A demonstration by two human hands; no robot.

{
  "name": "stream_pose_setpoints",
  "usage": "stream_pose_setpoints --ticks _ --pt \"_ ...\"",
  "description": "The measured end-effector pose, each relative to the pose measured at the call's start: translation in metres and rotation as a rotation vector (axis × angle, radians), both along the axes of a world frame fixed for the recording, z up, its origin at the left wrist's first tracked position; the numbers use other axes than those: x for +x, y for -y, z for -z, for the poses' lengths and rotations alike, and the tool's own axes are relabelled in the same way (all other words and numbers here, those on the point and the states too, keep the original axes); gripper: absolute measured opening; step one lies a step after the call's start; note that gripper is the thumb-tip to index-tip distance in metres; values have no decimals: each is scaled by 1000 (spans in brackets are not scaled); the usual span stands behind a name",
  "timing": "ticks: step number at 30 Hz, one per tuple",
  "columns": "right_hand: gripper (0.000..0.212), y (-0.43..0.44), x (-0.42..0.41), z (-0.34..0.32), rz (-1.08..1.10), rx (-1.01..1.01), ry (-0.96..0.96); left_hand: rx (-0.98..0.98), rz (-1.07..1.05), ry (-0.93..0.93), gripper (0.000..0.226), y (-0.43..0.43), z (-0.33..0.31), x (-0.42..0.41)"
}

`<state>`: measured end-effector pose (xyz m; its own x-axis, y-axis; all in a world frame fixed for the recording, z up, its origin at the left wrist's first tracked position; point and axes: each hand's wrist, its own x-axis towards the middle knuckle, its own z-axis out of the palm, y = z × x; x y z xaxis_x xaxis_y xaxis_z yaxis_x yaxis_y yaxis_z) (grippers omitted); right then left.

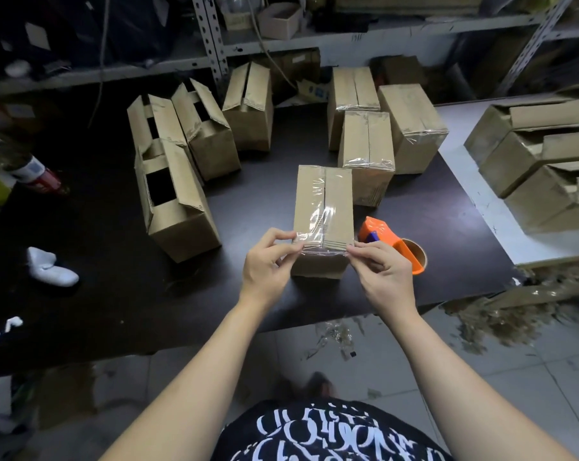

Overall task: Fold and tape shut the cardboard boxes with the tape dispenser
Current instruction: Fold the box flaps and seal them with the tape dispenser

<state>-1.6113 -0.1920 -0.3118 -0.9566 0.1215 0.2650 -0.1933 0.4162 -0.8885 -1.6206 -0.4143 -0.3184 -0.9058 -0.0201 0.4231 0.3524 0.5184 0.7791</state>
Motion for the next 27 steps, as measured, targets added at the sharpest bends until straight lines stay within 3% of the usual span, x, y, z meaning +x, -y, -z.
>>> stream_pose_setpoints --ticks 7,12,17,21,25,27 --pt "5 12 -2 -7 56 48 -20 -90 -3 -79 9 11 3 -2" --pt "12 14 -6 -11 63 15 82 -261 38 -152 8 15 1 -4" --pt "21 3 -1 -4 -7 42 81 -302 105 -133 5 16 -5 -1" --pt "23 4 -1 -3 -22 71 14 -233 102 -40 25 20 -9 6" --pt "24 3 5 -4 6 132 -4 -113 -54 -25 13 3 -10 6" --pt "21 5 6 -9 8 64 50 -75 -108 -17 9 -3 -13 6"
